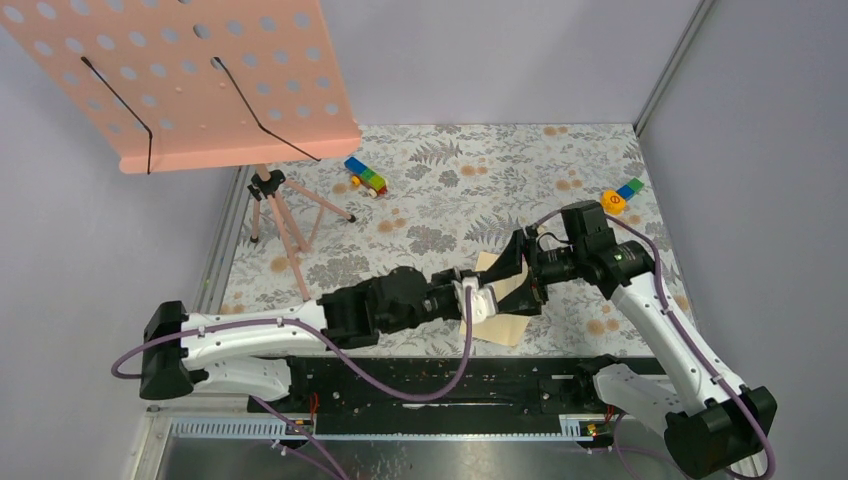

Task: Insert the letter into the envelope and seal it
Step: Unscrew the solid glue.

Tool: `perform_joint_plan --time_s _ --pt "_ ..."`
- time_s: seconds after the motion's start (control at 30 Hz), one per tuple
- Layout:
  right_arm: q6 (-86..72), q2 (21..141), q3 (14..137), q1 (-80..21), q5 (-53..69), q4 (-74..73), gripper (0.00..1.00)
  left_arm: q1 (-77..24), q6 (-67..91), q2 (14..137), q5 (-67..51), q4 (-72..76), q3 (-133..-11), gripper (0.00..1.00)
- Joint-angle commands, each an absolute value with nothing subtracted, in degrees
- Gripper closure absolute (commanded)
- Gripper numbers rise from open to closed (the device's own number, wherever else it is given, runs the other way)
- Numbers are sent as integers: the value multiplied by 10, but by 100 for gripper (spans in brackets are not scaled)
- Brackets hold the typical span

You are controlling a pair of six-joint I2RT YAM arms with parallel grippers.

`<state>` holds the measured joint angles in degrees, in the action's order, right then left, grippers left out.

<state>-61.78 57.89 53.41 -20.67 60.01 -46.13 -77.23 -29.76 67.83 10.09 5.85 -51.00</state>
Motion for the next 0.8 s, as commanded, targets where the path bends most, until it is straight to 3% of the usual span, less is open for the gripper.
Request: perform_joint_plan --time_s 0.0,0.2,0.37,0.43,0.6,0.77 --pt "-710 555 536 -189 648 -295 25 -731 -180 655 29 -5 -558 100" --pt "-702 548 578 -120 626 -275 23 -681 -63 632 -31 -110 -577 100" --pt "-678 517 562 -89 583 -252 23 -609 97 712 -15 -266 -702 100" --pt "-617 480 562 -89 500 -282 21 -573 171 746 -44 -291 -750 100" --pt "-430 366 584 -142 156 -384 1 -499 387 815 -137 -306 -843 100" --pt "-378 399 599 -164 118 -402 0 -481 576 804 -125 -183 -804 100"
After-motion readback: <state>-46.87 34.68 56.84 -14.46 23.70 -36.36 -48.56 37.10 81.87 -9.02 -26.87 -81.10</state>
